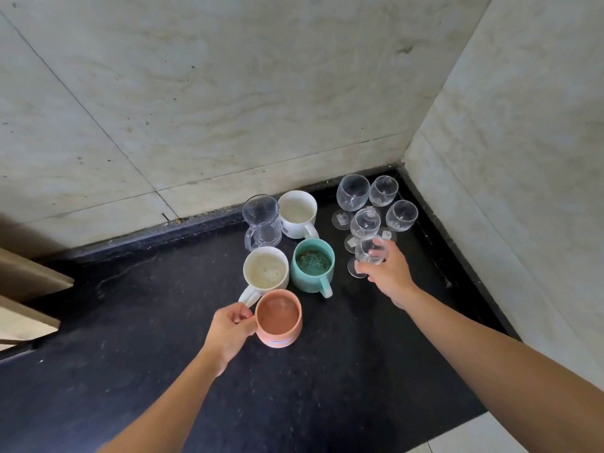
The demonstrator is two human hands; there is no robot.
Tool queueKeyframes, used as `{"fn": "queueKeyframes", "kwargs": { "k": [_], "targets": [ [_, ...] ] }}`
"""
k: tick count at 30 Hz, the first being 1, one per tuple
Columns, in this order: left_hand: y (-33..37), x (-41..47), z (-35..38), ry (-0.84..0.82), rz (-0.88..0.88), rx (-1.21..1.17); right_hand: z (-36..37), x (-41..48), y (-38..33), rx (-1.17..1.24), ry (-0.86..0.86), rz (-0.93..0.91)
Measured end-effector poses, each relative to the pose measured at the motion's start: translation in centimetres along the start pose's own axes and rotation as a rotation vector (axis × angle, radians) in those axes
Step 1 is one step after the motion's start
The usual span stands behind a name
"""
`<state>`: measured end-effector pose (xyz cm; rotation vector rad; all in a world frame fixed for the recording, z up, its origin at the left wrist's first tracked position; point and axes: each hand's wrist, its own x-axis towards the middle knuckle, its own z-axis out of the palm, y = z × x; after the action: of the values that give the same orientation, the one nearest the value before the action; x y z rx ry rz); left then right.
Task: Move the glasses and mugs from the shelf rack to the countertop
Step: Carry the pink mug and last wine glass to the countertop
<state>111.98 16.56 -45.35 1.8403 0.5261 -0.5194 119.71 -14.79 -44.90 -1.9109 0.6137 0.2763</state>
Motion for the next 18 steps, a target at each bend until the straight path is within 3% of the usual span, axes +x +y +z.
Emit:
{"fn": "queueKeyframes", "kwargs": {
  "k": [6, 10, 13, 18],
  "targets": [
    [-0.3, -0.9, -0.4, 0.06, -0.019, 0.04, -0.2, -1.0, 0.7, -0.001, -0.057, 0.108],
    [-0.2, -2.7, -0.6, 0.166, -0.01, 0.062, -0.6, -3.0, 1.1, -0.143, -0.133, 0.181],
    [-0.4, -5.2, -0.9, 0.279, 0.008, 0.2, -0.8, -5.2, 1.1, -0.358, -0.258, 0.068],
    [-1.1, -12.0, -0.3, 0.365, 0.047, 0.335, -0.2, -10.3, -0.5, -0.718, -0.461, -0.297]
  ]
}}
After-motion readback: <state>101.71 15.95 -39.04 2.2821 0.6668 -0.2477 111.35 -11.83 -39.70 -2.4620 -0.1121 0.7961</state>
